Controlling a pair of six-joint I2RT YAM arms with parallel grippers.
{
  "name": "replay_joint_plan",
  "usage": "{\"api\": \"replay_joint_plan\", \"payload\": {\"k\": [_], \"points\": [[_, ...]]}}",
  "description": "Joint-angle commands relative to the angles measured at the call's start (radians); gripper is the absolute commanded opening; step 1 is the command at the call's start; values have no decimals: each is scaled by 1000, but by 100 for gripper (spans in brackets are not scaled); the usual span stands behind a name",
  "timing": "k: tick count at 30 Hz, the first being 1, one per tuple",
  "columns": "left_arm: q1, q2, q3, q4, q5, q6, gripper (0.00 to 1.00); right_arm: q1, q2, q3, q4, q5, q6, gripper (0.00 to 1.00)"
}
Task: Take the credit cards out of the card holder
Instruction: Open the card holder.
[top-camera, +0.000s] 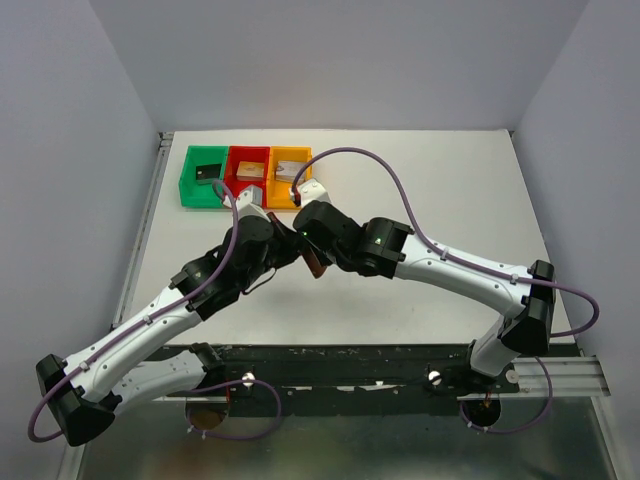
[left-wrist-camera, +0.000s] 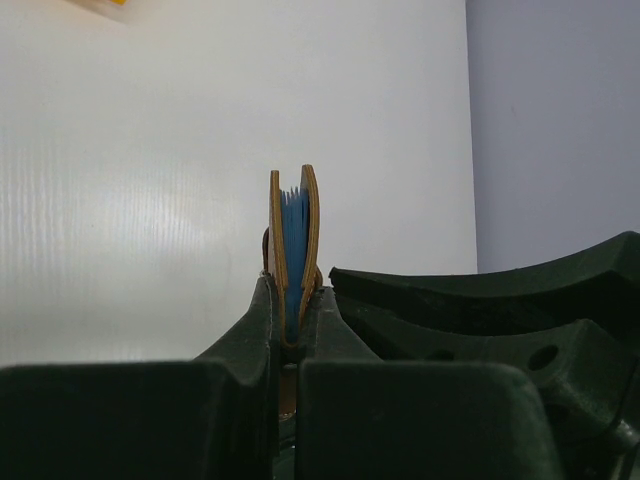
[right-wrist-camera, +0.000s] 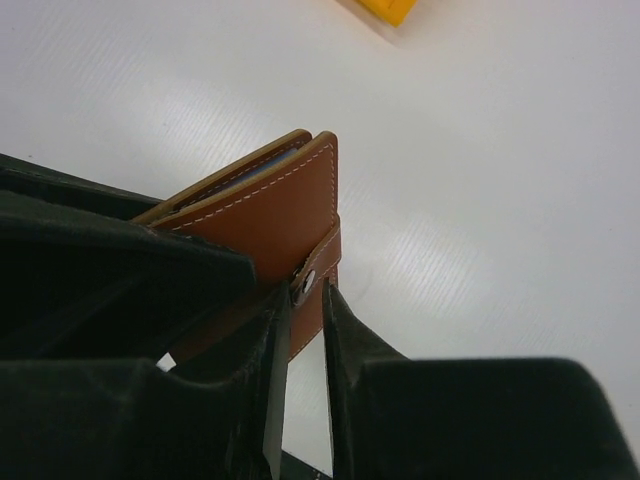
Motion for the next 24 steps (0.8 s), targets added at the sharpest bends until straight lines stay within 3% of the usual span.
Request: {"api": "replay_joint_plan", "payload": {"k": [1,6,10,24], "points": [[-21,-49,11,81,41,-33,0,-8,34,0,-25,9,-18,22],[-21,-65,2,83,34,-37,0,-10,36,-3,-23,3,-19,13],[-24,-71,-2,75,27,-37,0,-11,37,-3,-32,8,-19,0],[-23,-91,-23,57,-1,-35,0,-31,23,-8,-51,49,-16,0]]}}
